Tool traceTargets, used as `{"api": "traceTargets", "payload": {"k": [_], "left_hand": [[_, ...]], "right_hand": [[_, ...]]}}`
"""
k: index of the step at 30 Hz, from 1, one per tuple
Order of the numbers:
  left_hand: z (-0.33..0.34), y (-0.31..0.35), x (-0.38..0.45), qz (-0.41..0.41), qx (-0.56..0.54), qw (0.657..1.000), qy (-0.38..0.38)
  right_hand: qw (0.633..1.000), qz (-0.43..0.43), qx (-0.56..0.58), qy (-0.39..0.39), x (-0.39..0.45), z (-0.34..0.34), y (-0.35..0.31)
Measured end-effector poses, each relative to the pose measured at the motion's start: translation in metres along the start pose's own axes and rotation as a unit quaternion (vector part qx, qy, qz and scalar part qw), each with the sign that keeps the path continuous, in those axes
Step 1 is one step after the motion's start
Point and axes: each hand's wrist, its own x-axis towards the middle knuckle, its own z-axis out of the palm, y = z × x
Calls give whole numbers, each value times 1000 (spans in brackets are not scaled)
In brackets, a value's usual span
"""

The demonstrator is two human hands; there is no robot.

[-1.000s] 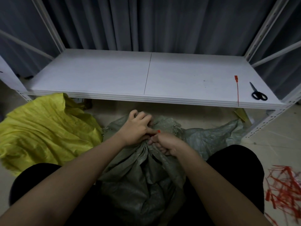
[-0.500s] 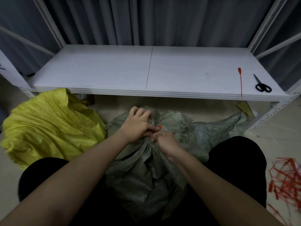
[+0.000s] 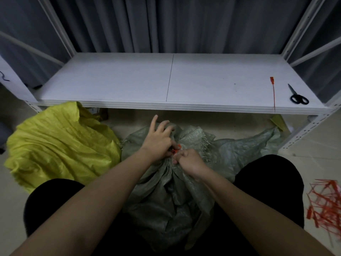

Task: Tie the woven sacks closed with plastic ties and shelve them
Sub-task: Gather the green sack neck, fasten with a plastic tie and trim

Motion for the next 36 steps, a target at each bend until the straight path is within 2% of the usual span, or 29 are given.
{"api": "traceTargets", "payload": {"k": [3, 5, 8, 11, 13, 15, 17, 19, 21, 23, 25, 26, 28, 30, 32, 36], "left_hand": [[10, 1, 2, -4, -54, 998, -14], [18, 3, 2, -26, -97, 995, -8], [21, 7, 0, -101, -114, 988, -5], [20, 9, -2, -181, -158, 971, -25], [23, 10, -2, -236, -279, 930, -26], [26, 12, -5, -276, -434, 858, 5], [27, 12, -8, -296, -516, 803, 33], [28, 12, -11, -308, -526, 792, 40], [26, 14, -16, -343, -483, 803, 55], [23, 16, -23, -399, -432, 805, 78], [22, 18, -27, -429, -436, 788, 71], [22, 19, -27, -425, -463, 777, 45], [20, 24, -27, -385, -511, 768, -35], [19, 31, -24, -340, -523, 774, -108], [20, 40, -21, -316, -511, 788, -137], [26, 46, -18, -293, -498, 803, -147]], "right_hand": [[1000, 13, 13, -20, 5, -2, 1], [996, 57, 48, -41, 8, -4, 1], [980, 153, 67, -108, 12, -4, -6], [963, 206, 75, -160, 21, 0, -11], [949, 238, 101, -178, 29, 1, -12], [943, 258, 89, -189, 34, -1, -16], [944, 260, 39, -201, 35, -3, -22], [946, 245, -15, -211, 35, -4, -27], [960, 191, -73, -193, 37, -6, -25], [974, 42, -200, -97, 44, -12, -15], [943, -105, -314, 2, 47, -22, -6], [932, -144, -333, 1, 48, -25, -1], [919, -162, -354, -58, 50, -26, 7], [926, -152, -338, -73, 51, -23, 14], [934, -166, -311, -53, 51, -20, 20], [925, -229, -301, -40, 51, -21, 29]]}}
